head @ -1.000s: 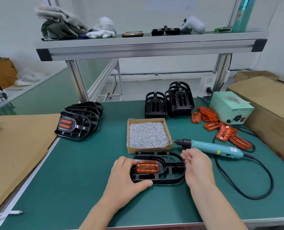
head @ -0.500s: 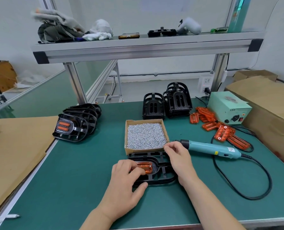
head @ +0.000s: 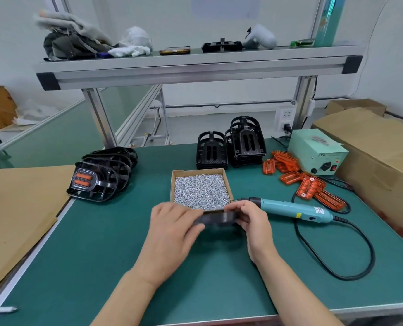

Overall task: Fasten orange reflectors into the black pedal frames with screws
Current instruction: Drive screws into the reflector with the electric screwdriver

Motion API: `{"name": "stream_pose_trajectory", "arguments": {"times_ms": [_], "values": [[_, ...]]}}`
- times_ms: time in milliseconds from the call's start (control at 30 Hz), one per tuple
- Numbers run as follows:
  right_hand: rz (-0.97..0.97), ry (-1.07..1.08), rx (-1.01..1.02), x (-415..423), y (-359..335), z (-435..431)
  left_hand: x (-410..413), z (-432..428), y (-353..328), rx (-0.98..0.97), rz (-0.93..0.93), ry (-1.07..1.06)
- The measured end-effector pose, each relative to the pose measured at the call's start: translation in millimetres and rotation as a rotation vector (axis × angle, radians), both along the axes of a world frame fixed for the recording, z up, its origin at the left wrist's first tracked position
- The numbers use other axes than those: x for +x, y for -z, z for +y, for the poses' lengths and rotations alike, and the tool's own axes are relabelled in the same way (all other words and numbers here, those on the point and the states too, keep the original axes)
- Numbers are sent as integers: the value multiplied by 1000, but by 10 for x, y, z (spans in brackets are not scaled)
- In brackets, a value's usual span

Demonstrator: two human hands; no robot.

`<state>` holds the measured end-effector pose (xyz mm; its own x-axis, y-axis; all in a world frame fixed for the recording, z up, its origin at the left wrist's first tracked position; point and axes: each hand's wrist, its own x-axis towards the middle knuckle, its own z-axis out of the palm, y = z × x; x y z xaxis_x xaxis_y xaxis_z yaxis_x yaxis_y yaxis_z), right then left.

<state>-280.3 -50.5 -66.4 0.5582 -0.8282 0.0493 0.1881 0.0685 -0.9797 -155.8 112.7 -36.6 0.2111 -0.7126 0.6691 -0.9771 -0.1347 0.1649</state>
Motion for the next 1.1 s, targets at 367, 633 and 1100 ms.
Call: {"name": "stream_pose_trajectory", "arguments": {"times_ms": [367,633,1100], "values": [[314,-4,-463,57,131,27,254,-233,-84,-51,412,-153],[314,17,-364,57,133,38,285,-31,210,21,782,-316],[223,-36,-270,67,142,31,353,-112,251,-625,1809,-235]]}}
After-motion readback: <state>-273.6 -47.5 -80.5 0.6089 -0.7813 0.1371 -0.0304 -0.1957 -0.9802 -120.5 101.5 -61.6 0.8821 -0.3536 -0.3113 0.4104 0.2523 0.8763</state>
